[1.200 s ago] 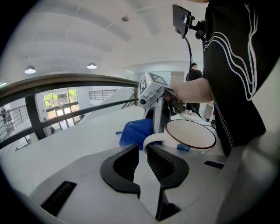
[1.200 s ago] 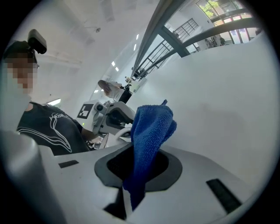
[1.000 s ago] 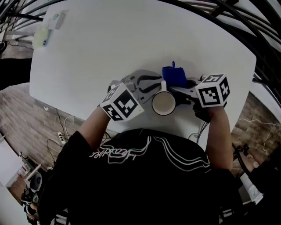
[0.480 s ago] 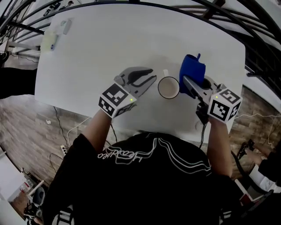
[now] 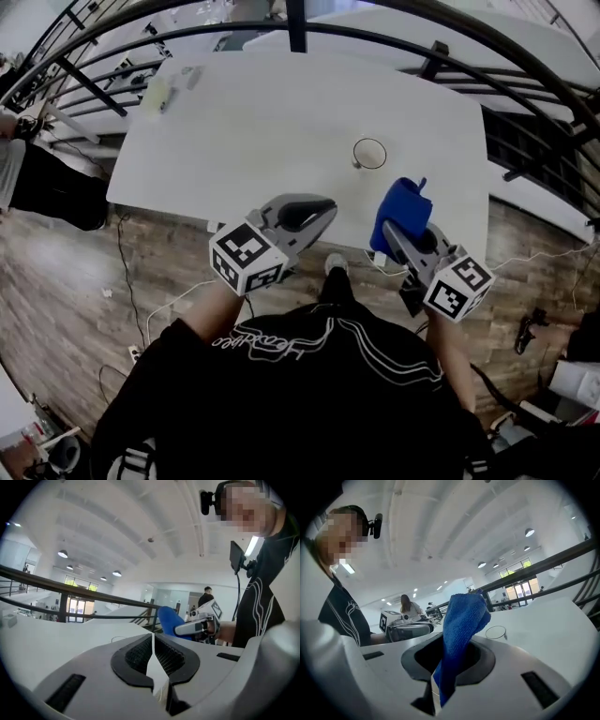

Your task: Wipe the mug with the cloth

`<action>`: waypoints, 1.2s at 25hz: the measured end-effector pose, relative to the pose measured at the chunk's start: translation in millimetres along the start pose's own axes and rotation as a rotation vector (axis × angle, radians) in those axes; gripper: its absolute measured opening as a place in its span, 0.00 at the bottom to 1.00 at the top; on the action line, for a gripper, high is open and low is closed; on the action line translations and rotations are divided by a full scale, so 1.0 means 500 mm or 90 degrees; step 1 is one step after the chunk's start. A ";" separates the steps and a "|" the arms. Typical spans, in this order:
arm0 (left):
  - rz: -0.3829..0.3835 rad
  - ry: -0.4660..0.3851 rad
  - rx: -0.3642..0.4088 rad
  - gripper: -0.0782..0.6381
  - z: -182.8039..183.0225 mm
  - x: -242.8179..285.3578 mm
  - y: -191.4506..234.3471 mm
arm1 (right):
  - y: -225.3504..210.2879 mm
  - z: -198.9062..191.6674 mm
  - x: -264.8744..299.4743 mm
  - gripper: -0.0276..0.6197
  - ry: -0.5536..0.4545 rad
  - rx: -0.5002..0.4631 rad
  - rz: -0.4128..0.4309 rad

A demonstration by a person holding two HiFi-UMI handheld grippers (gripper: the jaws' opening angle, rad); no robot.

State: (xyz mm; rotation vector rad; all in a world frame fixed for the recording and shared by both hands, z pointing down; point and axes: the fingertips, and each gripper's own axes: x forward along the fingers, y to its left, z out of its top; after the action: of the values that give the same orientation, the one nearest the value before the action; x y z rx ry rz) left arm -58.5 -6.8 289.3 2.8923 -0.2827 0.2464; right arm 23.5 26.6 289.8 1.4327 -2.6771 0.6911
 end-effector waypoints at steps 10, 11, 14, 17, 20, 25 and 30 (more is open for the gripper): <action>-0.040 -0.018 -0.021 0.12 0.046 -0.157 -0.245 | 0.244 -0.034 -0.145 0.13 -0.037 -0.020 0.004; -0.045 -0.022 -0.019 0.12 0.053 -0.163 -0.260 | 0.259 -0.031 -0.152 0.13 -0.041 -0.023 0.004; -0.052 -0.027 -0.007 0.12 0.072 -0.177 -0.290 | 0.295 -0.029 -0.161 0.13 -0.047 -0.025 0.011; -0.050 -0.036 0.007 0.12 0.087 -0.182 -0.295 | 0.307 -0.031 -0.156 0.13 -0.040 -0.033 0.020; -0.051 -0.048 0.002 0.12 0.101 -0.190 -0.295 | 0.317 -0.021 -0.152 0.13 -0.031 -0.052 0.021; -0.048 -0.059 0.007 0.12 0.124 -0.203 -0.322 | 0.340 0.012 -0.180 0.13 -0.048 -0.072 0.019; -0.043 -0.069 -0.001 0.12 0.137 -0.220 -0.312 | 0.357 0.007 -0.165 0.13 -0.031 -0.079 0.015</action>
State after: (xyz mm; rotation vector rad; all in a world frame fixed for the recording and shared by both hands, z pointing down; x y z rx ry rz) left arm -122.6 144.7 170.8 2.9122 -0.2034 0.0789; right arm -70.5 175.1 202.2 1.4081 -2.7220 0.4877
